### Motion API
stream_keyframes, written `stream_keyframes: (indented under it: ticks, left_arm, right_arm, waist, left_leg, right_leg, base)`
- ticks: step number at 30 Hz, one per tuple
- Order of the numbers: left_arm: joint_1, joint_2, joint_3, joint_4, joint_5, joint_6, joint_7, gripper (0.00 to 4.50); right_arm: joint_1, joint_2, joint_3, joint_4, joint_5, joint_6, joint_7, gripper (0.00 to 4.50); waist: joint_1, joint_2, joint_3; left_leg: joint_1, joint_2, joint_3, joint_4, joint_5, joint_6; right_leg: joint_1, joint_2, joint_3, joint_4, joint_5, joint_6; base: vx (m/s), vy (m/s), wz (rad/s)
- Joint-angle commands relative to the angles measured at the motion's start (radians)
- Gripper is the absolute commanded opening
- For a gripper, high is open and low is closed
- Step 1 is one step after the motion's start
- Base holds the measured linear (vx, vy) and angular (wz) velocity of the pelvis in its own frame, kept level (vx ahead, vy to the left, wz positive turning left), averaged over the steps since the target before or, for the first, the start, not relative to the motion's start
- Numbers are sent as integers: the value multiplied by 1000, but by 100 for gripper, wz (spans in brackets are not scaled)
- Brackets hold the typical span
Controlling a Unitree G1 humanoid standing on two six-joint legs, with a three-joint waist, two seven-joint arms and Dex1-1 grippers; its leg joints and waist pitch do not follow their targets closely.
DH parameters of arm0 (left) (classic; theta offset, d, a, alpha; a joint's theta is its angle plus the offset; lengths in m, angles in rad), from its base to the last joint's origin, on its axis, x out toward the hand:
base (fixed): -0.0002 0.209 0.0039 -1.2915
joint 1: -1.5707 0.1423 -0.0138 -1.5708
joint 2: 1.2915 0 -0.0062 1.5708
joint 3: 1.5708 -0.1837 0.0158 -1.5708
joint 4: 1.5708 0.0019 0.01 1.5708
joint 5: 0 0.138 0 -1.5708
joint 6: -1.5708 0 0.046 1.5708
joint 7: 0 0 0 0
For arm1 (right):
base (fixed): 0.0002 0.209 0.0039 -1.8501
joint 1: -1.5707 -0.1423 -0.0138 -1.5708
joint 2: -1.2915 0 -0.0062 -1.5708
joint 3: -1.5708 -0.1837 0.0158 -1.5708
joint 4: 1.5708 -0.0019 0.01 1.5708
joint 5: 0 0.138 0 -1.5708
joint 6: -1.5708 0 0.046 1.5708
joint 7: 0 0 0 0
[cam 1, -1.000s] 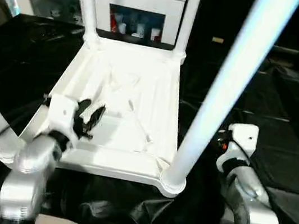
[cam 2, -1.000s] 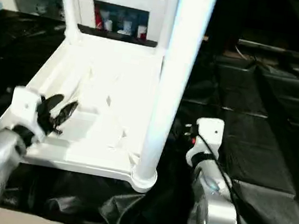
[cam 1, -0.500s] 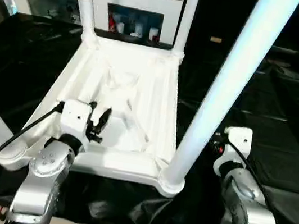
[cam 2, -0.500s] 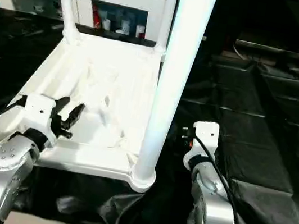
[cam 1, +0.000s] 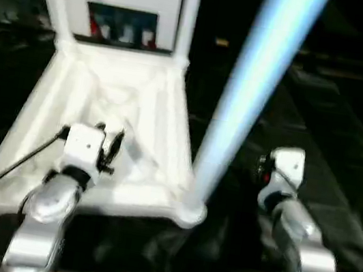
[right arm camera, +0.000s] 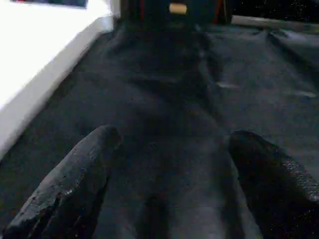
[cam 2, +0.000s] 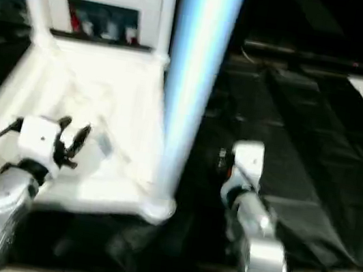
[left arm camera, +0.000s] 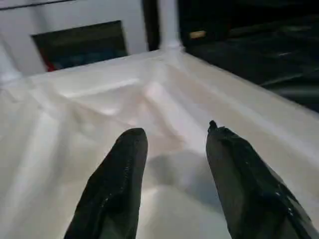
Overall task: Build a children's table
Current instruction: Rotate leg to tighten
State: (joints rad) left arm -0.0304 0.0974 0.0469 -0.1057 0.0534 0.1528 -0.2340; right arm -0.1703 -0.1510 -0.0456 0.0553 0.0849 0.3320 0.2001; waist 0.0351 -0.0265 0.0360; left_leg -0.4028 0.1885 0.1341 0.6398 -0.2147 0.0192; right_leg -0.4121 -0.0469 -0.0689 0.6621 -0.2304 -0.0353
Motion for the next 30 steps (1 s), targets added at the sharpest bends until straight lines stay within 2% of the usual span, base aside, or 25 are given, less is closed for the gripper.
stream_keyframes:
  ticks: [1,2,3,4,5,6,8,9,10,11,12,14,15,16,17,18,20,21,22,23,25,26,27,28,30]
  left_arm:
    - [10,13,7,-24,0,14,20,224]
    - [10,13,7,-24,0,14,20,224]
    - [14,14,9,-25,4,16,30,224]
    - [14,14,9,-26,5,18,32,224]
    - [14,13,11,-27,5,22,37,224]
    - [13,12,13,-28,2,24,37,224]
    - [12,11,14,-28,-4,27,35,224]
    - [12,11,14,-28,-4,27,35,224]
    - [11,14,13,-27,-4,26,31,224]
    - [10,16,10,-27,-4,25,30,224]
    - [10,17,10,-27,-4,27,31,224]
    - [8,19,9,-28,-5,30,33,224]
    - [7,20,8,-27,-4,31,34,224]
    - [3,25,9,-25,-4,36,37,224]
    - [3,25,9,-25,-4,36,37,224]
    - [3,25,9,-25,-4,36,37,224]
    - [0,27,9,-24,-4,40,39,224]
    - [-1,29,7,-22,-2,41,38,224]
    - [-1,29,6,-22,-1,41,38,224]
    - [-2,31,4,-21,1,40,36,224]
    - [-3,33,0,-19,2,39,32,224]
    - [-6,36,-2,-16,4,39,31,224]
    - [-6,36,-2,-15,5,39,30,224]
    - [-8,38,-4,-13,4,39,31,224]
    - [-9,40,-6,-11,4,38,27,224]
  right_arm:
    - [-5,-6,0,3,5,-6,23,393]
    - [-5,-6,0,3,5,-6,23,393]
    - [-8,-16,0,4,11,-8,46,393]
    - [-9,-19,2,4,11,-11,51,393]
    - [-11,-25,7,6,10,-17,64,393]
    - [-13,-28,8,7,10,-20,67,393]
    - [-14,-29,9,9,10,-20,65,393]
    - [-14,-29,9,9,10,-20,65,393]
    - [-14,-29,9,10,13,-19,65,393]
    - [-14,-29,10,10,17,-19,66,393]
    - [-14,-29,11,10,17,-20,66,393]
    - [-11,-29,14,10,14,-23,68,393]
    - [-11,-29,14,10,14,-23,68,393]
    - [-8,-26,19,9,8,-26,68,393]
    - [-8,-26,19,9,8,-26,68,393]
    - [-8,-26,19,9,8,-26,68,393]
    - [-5,-25,20,10,4,-29,70,393]
    - [-2,-26,21,9,3,-32,72,393]
    - [-1,-27,21,9,3,-32,72,393]
    - [1,-28,21,9,3,-34,72,393]
    - [3,-29,22,9,2,-34,71,393]
    - [5,-29,21,9,1,-35,70,393]
    - [5,-29,21,9,1,-35,70,393]
    - [6,-29,21,10,1,-36,70,393]
    - [7,-28,22,10,0,-36,69,393]
  waist:
    - [33,-23,-41]
    - [32,-11,-34]
    - [30,-8,-31]
    - [29,-5,-29]
    - [27,0,-28]
    - [25,11,-34]
    - [18,20,-30]
    - [16,23,-28]
    - [12,30,-22]
    - [9,29,-17]
    - [2,30,-15]
    - [-4,36,-14]
    - [-6,39,-15]
    - [-9,44,-25]
    - [-9,43,-25]
    - [-8,43,-24]
    - [-10,34,-25]
    - [-7,39,-27]
    - [-7,39,-27]
    - [-6,35,-27]
    - [-4,38,-30]
    - [-2,40,-32]
    - [-2,37,-35]
    - [-2,37,-35]
    - [4,38,-41]
  left_leg:
    - [-9,-29,22,-22,-41,8]
    - [-5,-9,16,-48,-81,-35]
    - [-2,-6,15,-55,-111,-55]
    - [17,-5,19,-62,-177,-83]
    - [34,-1,16,-70,-228,-93]
    - [44,12,9,-87,-248,-94]
    - [48,35,1,-111,-316,-89]
    - [50,40,-2,-117,-341,-92]
    - [54,44,-8,-126,-399,-101]
    - [60,44,-9,-129,-439,-106]
    - [73,41,-14,-129,-509,-116]
    - [72,43,-17,-137,-527,-117]
    - [65,47,-20,-141,-513,-115]
    - [46,51,-18,-148,-438,-107]
    - [44,50,-16,-148,-423,-105]
    - [47,47,-10,-145,-420,-105]
    - [48,37,-4,-133,-426,-103]
    - [56,33,-3,-131,-446,-101]
    - [56,33,-3,-131,-446,-101]
    - [57,34,-4,-133,-460,-100]
    - [52,38,-3,-136,-426,-97]
    - [48,41,-2,-137,-402,-95]
    - [47,41,2,-135,-381,-92]
    - [47,41,2,-135,-381,-92]
    - [44,41,10,-129,-300,-78]
  right_leg:
    - [68,-125,75,-163,-327,-34]
    - [57,-107,69,-170,-531,63]
    - [50,-96,60,-174,-592,99]
    - [36,-80,42,-187,-668,141]
    - [31,-73,24,-194,-678,144]
    - [40,-72,16,-191,-599,109]
    - [48,-68,4,-183,-485,48]
    - [48,-70,4,-183,-474,33]
    - [51,-74,1,-183,-474,13]
    - [49,-73,-2,-188,-493,10]
    - [50,-79,-7,-195,-517,6]
    - [59,-85,-12,-196,-493,-1]
    - [64,-88,-11,-193,-454,-11]
    - [72,-89,-1,-172,-295,-56]
    - [70,-89,2,-168,-271,-69]
    - [61,-89,6,-167,-280,-84]
    - [51,-91,12,-172,-350,-81]
    - [49,-93,14,-173,-406,-69]
    - [49,-93,14,-173,-406,-69]
    - [48,-97,15,-181,-450,-41]
    - [50,-97,21,-175,-389,-48]
    - [52,-95,24,-168,-338,-63]
    - [53,-94,27,-163,-297,-78]
    - [53,-94,27,-163,-297,-78]
    - [57,-94,32,-152,-205,-113]
  base:
    - [-84,-140,-8]
    - [-84,-140,-8]
    - [-84,-99,-10]
    - [-82,-47,-7]
    - [-82,-47,-7]
    - [-75,0,0]
    - [-56,35,0]
    - [-41,55,-4]
    - [-40,71,-5]
    - [-40,71,-5]
    - [-30,85,-4]
    - [-19,98,-5]
    - [-17,101,-9]
    - [-12,90,-11]
    - [-12,90,-11]
    - [-10,70,-9]
    - [-5,52,-8]
    - [0,0,0]
    - [0,0,0]
    - [0,0,0]
    - [0,0,0]
    - [0,0,0]
    - [0,0,0]
    - [0,0,0]
    - [27,-13,1]
